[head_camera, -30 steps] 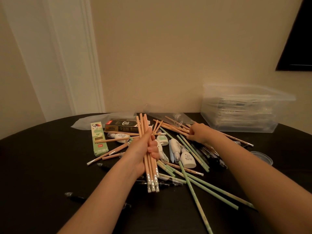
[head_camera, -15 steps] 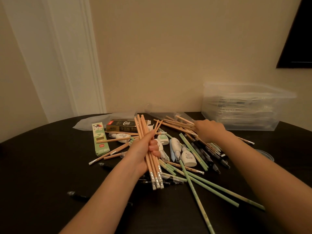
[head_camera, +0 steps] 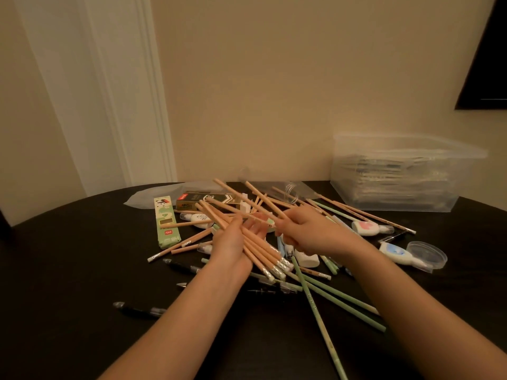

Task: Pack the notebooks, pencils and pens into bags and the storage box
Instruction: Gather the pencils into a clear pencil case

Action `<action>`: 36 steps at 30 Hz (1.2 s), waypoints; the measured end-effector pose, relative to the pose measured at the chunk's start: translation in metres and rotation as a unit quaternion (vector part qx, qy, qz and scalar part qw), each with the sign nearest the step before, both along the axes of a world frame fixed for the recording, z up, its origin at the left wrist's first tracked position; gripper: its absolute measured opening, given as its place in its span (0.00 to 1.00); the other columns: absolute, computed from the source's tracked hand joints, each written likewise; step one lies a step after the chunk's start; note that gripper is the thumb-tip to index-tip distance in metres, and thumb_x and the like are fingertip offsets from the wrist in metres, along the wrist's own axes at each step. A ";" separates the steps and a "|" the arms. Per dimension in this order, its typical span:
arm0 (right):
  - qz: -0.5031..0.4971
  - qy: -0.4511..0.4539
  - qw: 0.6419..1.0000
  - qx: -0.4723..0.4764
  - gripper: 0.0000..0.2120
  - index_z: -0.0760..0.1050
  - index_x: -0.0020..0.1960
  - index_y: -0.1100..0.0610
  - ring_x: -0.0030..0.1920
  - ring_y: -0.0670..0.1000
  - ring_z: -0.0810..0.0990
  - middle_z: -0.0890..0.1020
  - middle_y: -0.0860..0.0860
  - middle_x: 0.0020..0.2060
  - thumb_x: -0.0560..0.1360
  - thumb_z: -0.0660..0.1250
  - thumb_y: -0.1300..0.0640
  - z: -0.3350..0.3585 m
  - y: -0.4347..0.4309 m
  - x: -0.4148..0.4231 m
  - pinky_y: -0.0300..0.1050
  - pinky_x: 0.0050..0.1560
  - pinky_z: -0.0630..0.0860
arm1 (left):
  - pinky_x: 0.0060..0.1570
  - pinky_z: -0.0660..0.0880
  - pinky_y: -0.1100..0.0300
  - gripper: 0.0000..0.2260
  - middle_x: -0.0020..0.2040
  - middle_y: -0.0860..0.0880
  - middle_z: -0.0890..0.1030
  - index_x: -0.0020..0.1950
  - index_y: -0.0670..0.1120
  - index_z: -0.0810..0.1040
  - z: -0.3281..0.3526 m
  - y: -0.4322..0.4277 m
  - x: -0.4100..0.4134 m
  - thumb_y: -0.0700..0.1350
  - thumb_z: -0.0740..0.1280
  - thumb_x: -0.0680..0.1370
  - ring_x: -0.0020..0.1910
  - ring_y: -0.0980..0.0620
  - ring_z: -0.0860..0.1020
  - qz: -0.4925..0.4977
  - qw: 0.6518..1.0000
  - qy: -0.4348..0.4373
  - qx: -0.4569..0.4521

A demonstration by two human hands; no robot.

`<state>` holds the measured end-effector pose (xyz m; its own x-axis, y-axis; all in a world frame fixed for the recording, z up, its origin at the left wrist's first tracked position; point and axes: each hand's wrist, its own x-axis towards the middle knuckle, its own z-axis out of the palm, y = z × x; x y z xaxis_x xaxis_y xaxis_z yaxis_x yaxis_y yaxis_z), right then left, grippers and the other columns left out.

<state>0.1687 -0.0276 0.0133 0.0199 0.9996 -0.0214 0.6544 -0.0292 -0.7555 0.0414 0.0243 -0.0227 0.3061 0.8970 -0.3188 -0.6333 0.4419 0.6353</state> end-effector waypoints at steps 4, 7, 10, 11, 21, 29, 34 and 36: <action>0.006 -0.011 1.000 -0.022 0.13 0.73 0.41 0.55 0.23 0.39 0.68 0.72 0.47 0.29 0.82 0.56 0.54 -0.004 0.000 -0.010 0.31 0.25 0.66 | 0.46 0.79 0.51 0.13 0.48 0.43 0.84 0.65 0.44 0.72 0.000 0.005 -0.001 0.46 0.58 0.82 0.46 0.47 0.83 0.019 1.000 0.003 0.005; 0.021 -0.028 0.998 -0.046 0.13 0.74 0.43 0.56 0.26 0.43 0.71 0.74 0.48 0.30 0.81 0.56 0.54 -0.006 0.002 -0.015 0.34 0.28 0.69 | 0.45 0.79 0.52 0.13 0.46 0.44 0.85 0.62 0.43 0.74 0.001 0.004 -0.003 0.47 0.60 0.81 0.45 0.48 0.83 0.020 0.999 0.025 0.026; 0.038 -0.035 0.996 -0.072 0.12 0.75 0.48 0.58 0.26 0.43 0.73 0.75 0.48 0.30 0.82 0.56 0.53 -0.005 0.001 -0.017 0.34 0.29 0.71 | 0.45 0.78 0.52 0.13 0.42 0.46 0.85 0.60 0.42 0.76 0.001 0.005 -0.003 0.47 0.61 0.80 0.44 0.49 0.82 0.017 0.997 0.052 0.045; 0.045 -0.037 0.995 -0.080 0.13 0.74 0.48 0.58 0.26 0.43 0.74 0.76 0.48 0.30 0.82 0.55 0.52 -0.004 0.000 -0.016 0.34 0.28 0.70 | 0.43 0.78 0.53 0.12 0.40 0.46 0.85 0.59 0.42 0.76 0.001 0.005 -0.003 0.46 0.61 0.80 0.43 0.49 0.82 0.023 0.997 0.050 0.045; -0.013 -0.115 0.993 0.029 0.21 0.76 0.57 0.61 0.40 0.47 0.75 0.78 0.51 0.41 0.83 0.48 0.51 0.014 0.019 -0.024 0.40 0.40 0.70 | 0.47 0.79 0.51 0.14 0.52 0.40 0.82 0.67 0.42 0.68 0.002 0.007 -0.006 0.41 0.58 0.81 0.47 0.46 0.83 0.027 0.999 -0.011 0.021; -0.028 -0.128 0.977 0.168 0.10 0.82 0.54 0.52 0.33 0.42 0.73 0.77 0.47 0.38 0.79 0.62 0.59 0.002 0.033 -0.047 0.27 0.29 0.69 | 0.41 0.78 0.52 0.11 0.43 0.44 0.82 0.58 0.42 0.76 0.002 0.013 -0.010 0.46 0.62 0.80 0.41 0.48 0.81 0.080 0.997 0.013 0.006; 0.009 -0.170 0.975 0.140 0.14 0.79 0.61 0.50 0.46 0.41 0.75 0.82 0.47 0.55 0.78 0.62 0.58 -0.002 0.036 -0.051 0.36 0.47 0.70 | 0.42 0.79 0.48 0.15 0.46 0.42 0.82 0.54 0.43 0.77 0.006 0.011 -0.013 0.53 0.68 0.75 0.42 0.45 0.82 0.065 0.998 0.014 -0.016; 0.051 -0.167 0.974 0.144 0.14 0.79 0.62 0.50 0.53 0.43 0.77 0.80 0.45 0.59 0.79 0.62 0.57 -0.002 0.034 -0.051 0.33 0.50 0.71 | 0.41 0.79 0.50 0.13 0.45 0.43 0.83 0.55 0.42 0.77 0.005 0.013 -0.014 0.50 0.68 0.76 0.40 0.46 0.82 0.068 0.997 0.012 -0.017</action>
<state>0.1176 0.0062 0.0108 -0.1212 0.9605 0.2505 0.8540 0.2295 -0.4669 0.0271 0.0370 -0.0178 0.1736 0.9185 -0.3554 -0.6731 0.3741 0.6379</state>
